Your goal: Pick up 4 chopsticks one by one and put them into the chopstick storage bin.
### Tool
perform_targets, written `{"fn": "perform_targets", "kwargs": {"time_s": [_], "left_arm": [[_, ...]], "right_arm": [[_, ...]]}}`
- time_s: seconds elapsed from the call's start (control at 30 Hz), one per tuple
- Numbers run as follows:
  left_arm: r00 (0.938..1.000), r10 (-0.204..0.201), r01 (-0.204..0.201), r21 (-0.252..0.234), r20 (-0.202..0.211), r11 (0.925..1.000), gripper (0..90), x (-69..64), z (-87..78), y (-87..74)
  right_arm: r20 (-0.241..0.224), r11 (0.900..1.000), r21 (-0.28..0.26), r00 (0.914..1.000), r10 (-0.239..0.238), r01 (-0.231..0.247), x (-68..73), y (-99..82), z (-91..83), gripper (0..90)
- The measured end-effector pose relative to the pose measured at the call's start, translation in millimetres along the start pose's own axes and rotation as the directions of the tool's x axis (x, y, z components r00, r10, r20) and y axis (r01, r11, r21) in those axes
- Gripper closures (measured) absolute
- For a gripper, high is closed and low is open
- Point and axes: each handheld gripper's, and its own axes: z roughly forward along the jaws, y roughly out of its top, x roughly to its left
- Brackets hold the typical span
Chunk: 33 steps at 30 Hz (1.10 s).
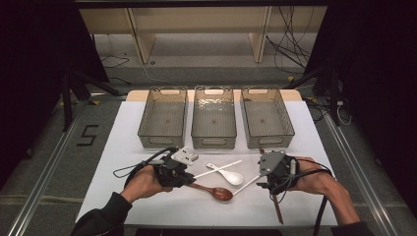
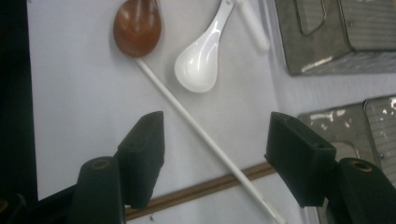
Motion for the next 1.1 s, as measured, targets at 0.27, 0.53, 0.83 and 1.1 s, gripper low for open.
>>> {"fn": "perform_targets", "kwargs": {"time_s": [0.27,0.53,0.83,1.1], "left_arm": [[0.9961,-0.062,0.06,-0.031,-0.064,0.9977,85.0,17.6,-13.3,-5.1],[0.9836,-0.128,0.119,-0.073,-0.128,0.9902,85.0,39.3,-29.4,-11.7],[0.9458,-0.244,0.218,-0.135,-0.215,0.9664,85.0,74.5,-46.4,-17.7],[0.8938,-0.343,0.3,-0.185,-0.289,0.9359,85.0,110.4,-49.6,-17.9]], "right_arm": [[-0.002,0.9986,0.006,0.9986,0.053,-0.053,0.9,-14.4,3.2,35.6],[0.008,0.995,-0.023,0.9953,0.097,-0.097,6.5,-15.3,4.0,33.4],[0.0,0.9918,-0.013,0.9919,0.127,-0.127,16.5,-18.8,14.5,32.3],[-0.01,0.9917,-0.021,0.9919,0.127,-0.127,20.9,-15.7,18.7,31.6]]}}
